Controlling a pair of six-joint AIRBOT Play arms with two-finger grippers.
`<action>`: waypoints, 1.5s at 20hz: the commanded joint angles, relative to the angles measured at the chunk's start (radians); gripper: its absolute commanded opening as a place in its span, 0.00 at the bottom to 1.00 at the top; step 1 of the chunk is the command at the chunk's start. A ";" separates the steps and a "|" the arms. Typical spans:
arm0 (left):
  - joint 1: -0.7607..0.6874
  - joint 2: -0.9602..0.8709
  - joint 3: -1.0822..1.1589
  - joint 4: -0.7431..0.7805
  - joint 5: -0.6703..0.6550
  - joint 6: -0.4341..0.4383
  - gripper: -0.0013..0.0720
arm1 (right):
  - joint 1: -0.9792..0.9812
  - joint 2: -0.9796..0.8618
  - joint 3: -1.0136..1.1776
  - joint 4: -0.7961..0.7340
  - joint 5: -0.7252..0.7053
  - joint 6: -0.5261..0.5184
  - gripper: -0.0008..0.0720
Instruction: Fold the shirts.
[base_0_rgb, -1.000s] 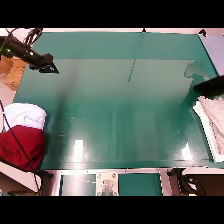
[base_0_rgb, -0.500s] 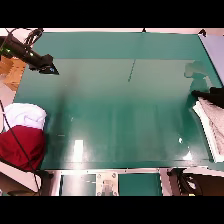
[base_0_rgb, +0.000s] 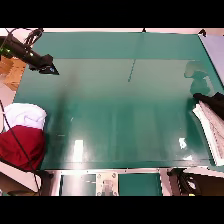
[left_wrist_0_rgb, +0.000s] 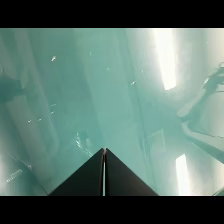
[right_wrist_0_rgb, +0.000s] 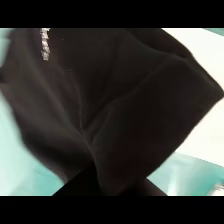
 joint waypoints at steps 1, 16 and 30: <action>0.000 0.001 0.000 0.000 0.013 0.000 0.05 | -0.001 0.001 -0.146 -0.180 -0.035 -0.037 0.04; -0.001 0.151 -0.051 -0.014 0.051 -0.038 0.05 | 0.440 0.045 -0.084 0.017 -0.145 -0.142 0.04; -0.001 0.902 -1.222 0.011 0.266 -0.027 0.05 | 1.092 0.632 -0.977 0.144 -0.499 -0.220 0.04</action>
